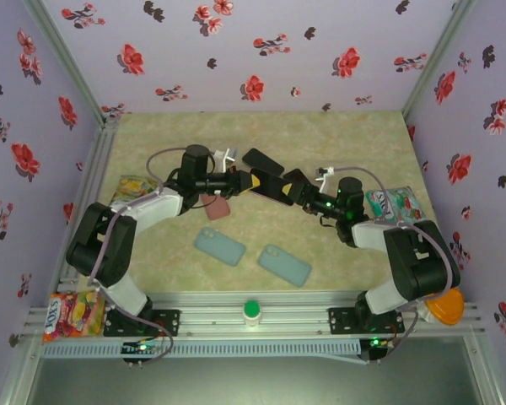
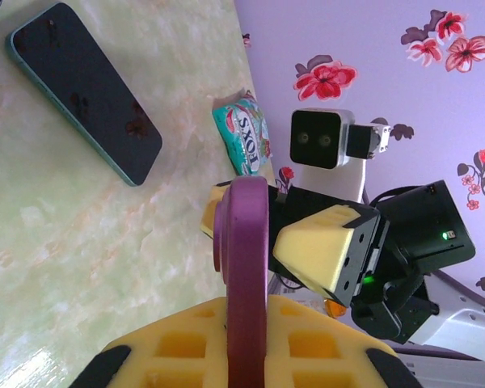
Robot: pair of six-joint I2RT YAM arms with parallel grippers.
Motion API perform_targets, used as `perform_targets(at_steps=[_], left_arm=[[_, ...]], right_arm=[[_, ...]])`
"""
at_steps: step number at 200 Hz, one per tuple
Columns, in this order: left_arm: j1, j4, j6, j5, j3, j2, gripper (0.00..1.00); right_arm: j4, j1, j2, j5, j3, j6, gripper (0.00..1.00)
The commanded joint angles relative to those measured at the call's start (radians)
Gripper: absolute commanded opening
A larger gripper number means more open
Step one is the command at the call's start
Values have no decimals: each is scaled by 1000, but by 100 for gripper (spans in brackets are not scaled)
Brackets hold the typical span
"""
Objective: Put the phone into the phone case
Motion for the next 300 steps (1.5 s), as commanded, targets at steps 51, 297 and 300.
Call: perform_targets(at_steps=[51, 297, 300], left_arm=[[-4, 60, 2, 19, 7, 29, 0], [-6, 47, 50, -105, -4, 53, 44], [-5, 48, 50, -106, -4, 53, 44]], right_arm=[[71, 23, 20, -39, 37, 22, 52], [-99, 49, -181, 22, 12, 8, 0], [-100, 49, -183, 22, 12, 8, 0]])
